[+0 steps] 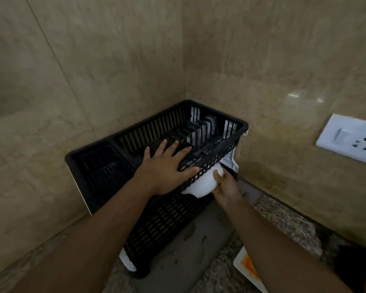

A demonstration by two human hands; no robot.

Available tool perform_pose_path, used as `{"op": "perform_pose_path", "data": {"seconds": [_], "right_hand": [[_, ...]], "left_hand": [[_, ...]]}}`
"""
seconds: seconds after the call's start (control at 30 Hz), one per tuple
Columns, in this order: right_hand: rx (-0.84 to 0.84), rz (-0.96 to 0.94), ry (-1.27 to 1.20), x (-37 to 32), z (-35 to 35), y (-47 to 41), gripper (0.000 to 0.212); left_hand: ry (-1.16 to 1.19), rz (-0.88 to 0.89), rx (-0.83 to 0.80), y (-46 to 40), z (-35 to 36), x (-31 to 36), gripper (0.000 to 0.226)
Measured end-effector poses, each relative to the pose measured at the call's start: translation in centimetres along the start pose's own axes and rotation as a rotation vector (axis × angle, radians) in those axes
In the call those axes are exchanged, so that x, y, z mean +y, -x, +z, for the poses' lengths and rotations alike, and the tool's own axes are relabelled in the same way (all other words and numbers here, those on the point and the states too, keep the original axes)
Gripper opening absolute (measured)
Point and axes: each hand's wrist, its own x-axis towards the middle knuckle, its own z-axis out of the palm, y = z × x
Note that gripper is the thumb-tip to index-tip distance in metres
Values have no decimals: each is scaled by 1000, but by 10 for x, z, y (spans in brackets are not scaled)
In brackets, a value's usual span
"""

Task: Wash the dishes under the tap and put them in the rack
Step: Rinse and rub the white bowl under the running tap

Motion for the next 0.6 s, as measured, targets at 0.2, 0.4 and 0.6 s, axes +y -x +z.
{"op": "perform_pose_path", "data": {"seconds": [0.2, 0.4, 0.6], "right_hand": [[-5, 21, 34, 14, 7, -44, 32], [101, 108, 733, 19, 10, -82, 108], [77, 95, 1420, 29, 24, -80, 144]], "left_hand": [[17, 4, 21, 0, 1, 1, 77], [32, 6, 28, 4, -1, 3, 77], [24, -9, 25, 4, -1, 4, 76]]}}
